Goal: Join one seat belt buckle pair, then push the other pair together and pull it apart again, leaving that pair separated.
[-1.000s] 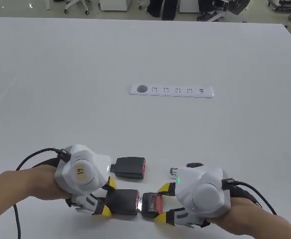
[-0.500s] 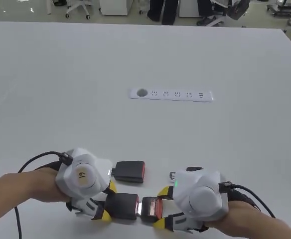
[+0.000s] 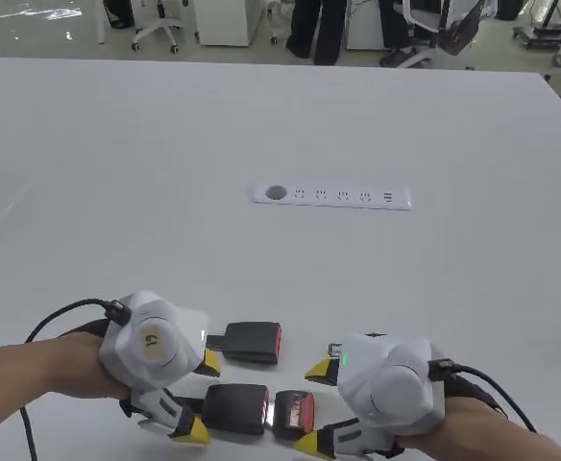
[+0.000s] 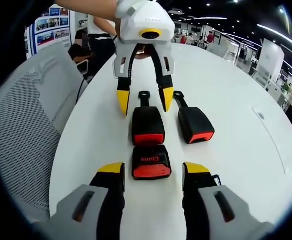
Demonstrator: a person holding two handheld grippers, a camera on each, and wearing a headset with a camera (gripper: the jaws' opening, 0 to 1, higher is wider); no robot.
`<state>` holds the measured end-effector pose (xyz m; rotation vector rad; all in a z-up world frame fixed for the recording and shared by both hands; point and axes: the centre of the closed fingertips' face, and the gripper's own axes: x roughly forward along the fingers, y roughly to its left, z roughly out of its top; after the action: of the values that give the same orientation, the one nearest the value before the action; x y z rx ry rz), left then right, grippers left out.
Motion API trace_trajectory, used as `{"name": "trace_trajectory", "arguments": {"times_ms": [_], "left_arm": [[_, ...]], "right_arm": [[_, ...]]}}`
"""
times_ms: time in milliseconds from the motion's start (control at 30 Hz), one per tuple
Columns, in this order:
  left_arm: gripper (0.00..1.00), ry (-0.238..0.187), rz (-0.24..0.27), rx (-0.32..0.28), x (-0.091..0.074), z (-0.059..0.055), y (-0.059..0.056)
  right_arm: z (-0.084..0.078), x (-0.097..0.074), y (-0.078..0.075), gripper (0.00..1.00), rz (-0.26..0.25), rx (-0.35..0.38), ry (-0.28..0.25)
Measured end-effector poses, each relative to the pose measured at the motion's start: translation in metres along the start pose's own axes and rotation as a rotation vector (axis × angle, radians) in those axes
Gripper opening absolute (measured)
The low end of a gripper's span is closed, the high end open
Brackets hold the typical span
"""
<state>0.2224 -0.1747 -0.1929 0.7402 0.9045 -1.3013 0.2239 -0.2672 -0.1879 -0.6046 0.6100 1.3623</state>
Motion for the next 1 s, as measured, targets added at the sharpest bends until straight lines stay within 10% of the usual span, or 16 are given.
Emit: {"name": "trace_trajectory", "arguments": {"times_ms": [1000], "left_arm": [[0.49, -0.027, 0.082, 0.004, -0.029, 0.027, 0.058]], "right_arm": [[-0.017, -0.039, -0.062, 0.47, -0.114, 0.026, 0.022]]}}
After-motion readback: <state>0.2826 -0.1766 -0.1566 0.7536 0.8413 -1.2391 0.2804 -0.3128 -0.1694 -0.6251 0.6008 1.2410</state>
